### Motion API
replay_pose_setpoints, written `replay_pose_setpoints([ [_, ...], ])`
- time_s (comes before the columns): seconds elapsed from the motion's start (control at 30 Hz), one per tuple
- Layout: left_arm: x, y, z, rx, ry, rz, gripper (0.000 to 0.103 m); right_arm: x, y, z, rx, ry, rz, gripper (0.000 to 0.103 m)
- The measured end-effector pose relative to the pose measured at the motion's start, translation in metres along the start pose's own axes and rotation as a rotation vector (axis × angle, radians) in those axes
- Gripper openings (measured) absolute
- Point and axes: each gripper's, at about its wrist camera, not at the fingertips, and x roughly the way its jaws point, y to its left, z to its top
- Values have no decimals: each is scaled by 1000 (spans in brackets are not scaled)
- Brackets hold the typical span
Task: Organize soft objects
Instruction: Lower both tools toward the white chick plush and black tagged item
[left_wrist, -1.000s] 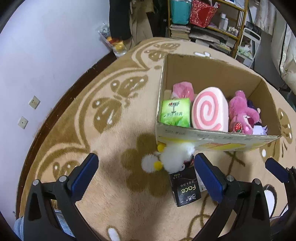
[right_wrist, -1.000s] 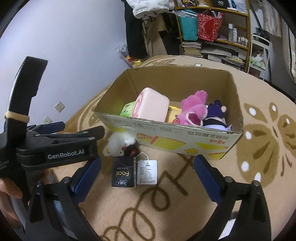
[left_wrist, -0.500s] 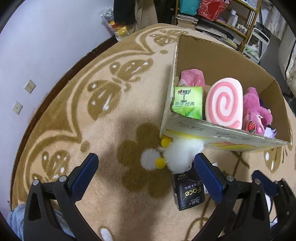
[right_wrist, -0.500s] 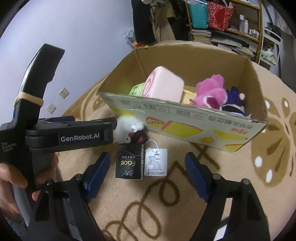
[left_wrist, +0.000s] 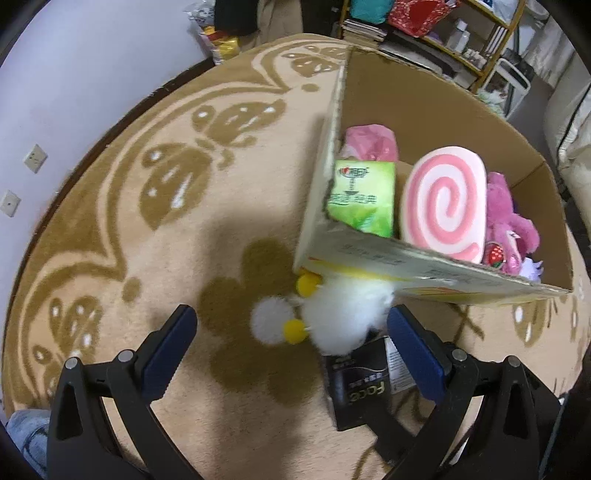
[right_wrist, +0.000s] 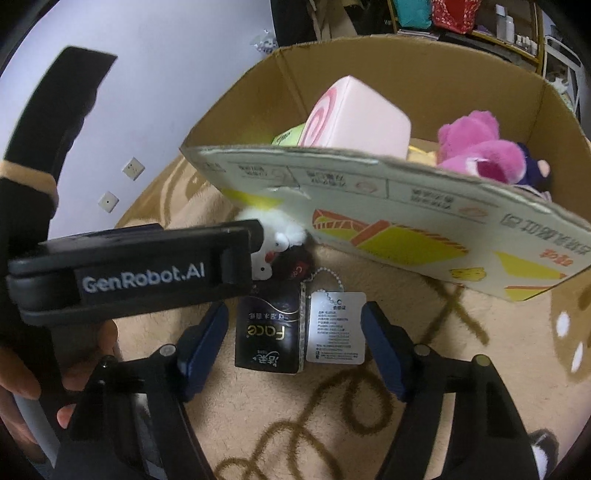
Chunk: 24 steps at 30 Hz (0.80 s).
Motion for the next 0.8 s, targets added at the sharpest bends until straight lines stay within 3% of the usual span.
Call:
replay_pose_setpoints([
  [0.33,19,-2,3,-3,25,-45,99,14,11,1,-35,29,0,77],
  [0.4,24,-1,3,-10,35,-44,93,19,12,1,-32,37,-3,77],
  [0.5,30,1,6,-21,43,-59,91,26,11,2,-19,53,3,77],
  [0.63,33,-1,7,-6,32,-53,89,37,13,1,-25,85,-4,70],
  [0.73,31,-6,6,21,17,-52,79,39,17,2,-39,86,-7,70],
  [0.8,31,-7,6,23,14,-71,61,41,18,2,-41,87,-7,70],
])
